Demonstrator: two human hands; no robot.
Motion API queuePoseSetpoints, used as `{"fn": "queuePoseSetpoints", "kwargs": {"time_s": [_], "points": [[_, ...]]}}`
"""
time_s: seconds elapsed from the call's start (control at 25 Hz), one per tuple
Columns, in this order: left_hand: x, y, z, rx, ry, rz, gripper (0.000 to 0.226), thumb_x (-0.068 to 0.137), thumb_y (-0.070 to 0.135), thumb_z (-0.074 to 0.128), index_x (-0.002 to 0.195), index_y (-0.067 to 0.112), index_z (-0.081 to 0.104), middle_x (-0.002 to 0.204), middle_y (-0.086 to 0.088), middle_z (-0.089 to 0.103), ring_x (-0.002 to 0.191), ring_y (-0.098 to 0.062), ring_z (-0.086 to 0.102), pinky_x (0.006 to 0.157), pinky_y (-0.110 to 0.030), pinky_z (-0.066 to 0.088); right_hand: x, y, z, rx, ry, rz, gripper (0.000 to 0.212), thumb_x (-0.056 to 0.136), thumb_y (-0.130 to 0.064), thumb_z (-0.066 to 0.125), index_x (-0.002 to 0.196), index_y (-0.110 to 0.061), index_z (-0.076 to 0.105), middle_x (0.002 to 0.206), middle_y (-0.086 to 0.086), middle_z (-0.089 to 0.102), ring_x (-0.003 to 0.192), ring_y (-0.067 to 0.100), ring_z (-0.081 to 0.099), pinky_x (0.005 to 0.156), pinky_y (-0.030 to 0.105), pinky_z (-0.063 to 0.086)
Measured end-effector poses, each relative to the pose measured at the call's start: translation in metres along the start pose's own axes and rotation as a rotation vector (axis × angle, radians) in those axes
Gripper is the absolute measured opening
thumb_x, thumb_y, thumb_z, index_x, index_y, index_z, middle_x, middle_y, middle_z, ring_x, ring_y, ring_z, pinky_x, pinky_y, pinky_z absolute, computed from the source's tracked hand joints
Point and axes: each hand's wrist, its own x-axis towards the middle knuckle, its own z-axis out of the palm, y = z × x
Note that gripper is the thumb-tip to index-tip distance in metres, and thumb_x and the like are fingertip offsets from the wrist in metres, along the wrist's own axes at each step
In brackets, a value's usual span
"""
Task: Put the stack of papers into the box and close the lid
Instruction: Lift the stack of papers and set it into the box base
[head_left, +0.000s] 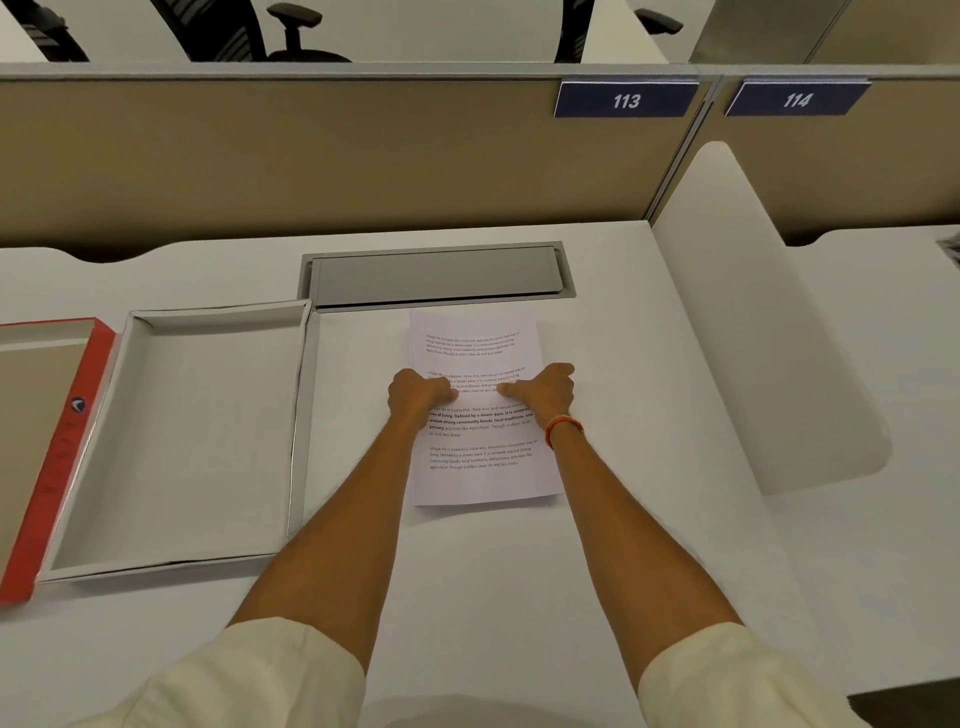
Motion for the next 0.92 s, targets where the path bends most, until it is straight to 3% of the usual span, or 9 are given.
{"fn": "queuePoseSetpoints", "kwargs": {"time_s": [0.08,0.2,0.32,0.56,0.72,0.84,0.92], "points": [[0.0,0.0,-0.003,-0.074,-0.032,-0.049,0.055,0.071,0.013,0.084,0.116,0.002,0.055,0.117,-0.016,0.066,0.101,-0.034,0.067,0.084,-0.042,0.058,0.001,0.002,-0.002,0.005,-0.024,0.02,0.067,0.07,-0.025,0.086,0.12,0.001,0.051,0.124,0.018,0.062,0.112,0.033,0.063,0.09,0.038,0.055],[0.002,0.0,-0.007,-0.149,-0.072,-0.121,0.066,0.062,0.015,0.09,0.116,0.004,0.053,0.118,-0.017,0.067,0.101,-0.037,0.068,0.086,-0.052,0.058,0.001,0.006,-0.002,0.027,-0.068,-0.005,0.048,0.077,-0.023,0.081,0.111,0.002,0.06,0.12,0.019,0.066,0.108,0.033,0.065,0.087,0.037,0.055],[-0.006,0.007,-0.009,-0.176,-0.047,-0.068,0.062,0.065,0.015,0.088,0.115,0.005,0.054,0.116,-0.016,0.068,0.098,-0.035,0.07,0.083,-0.049,0.059,-0.005,0.002,-0.006,0.075,-0.065,-0.058,0.038,0.083,-0.022,0.074,0.108,0.002,0.059,0.119,0.02,0.065,0.095,0.029,0.063,0.078,0.03,0.052],[-0.04,0.047,-0.014,-0.337,0.053,0.305,0.045,0.074,0.019,0.082,0.114,0.009,0.063,0.112,-0.011,0.072,0.093,-0.028,0.072,0.081,-0.046,0.061,-0.024,-0.046,-0.041,0.096,0.15,-0.275,0.048,0.087,-0.025,0.069,0.121,0.001,0.047,0.124,0.016,0.062,0.108,0.032,0.064,0.078,0.029,0.051],[-0.061,0.063,-0.014,-0.381,0.124,0.55,0.051,0.082,0.02,0.075,0.125,0.012,0.05,0.116,-0.005,0.063,0.093,-0.019,0.064,0.076,-0.031,0.056,-0.034,-0.057,-0.051,0.306,0.193,-0.425,0.047,0.088,-0.022,0.069,0.123,-0.004,0.044,0.122,0.014,0.061,0.102,0.03,0.066,0.07,0.024,0.056],[-0.069,0.058,-0.015,-0.427,0.126,0.643,0.052,0.084,0.018,0.073,0.129,0.014,0.047,0.115,0.0,0.059,0.091,-0.014,0.06,0.068,-0.016,0.053,-0.043,-0.046,-0.047,0.416,0.193,-0.5,0.047,0.088,-0.021,0.068,0.125,-0.008,0.043,0.119,0.01,0.061,0.095,0.022,0.065,0.059,0.012,0.056],[-0.071,0.049,-0.016,-0.445,0.114,0.674,0.052,0.085,0.019,0.072,0.13,0.015,0.047,0.115,0.003,0.058,0.091,-0.014,0.061,0.066,-0.015,0.054,-0.048,-0.036,-0.043,0.468,0.184,-0.523,0.045,0.09,-0.02,0.067,0.126,-0.008,0.042,0.117,0.006,0.06,0.089,0.013,0.064,0.061,0.011,0.057]]}}
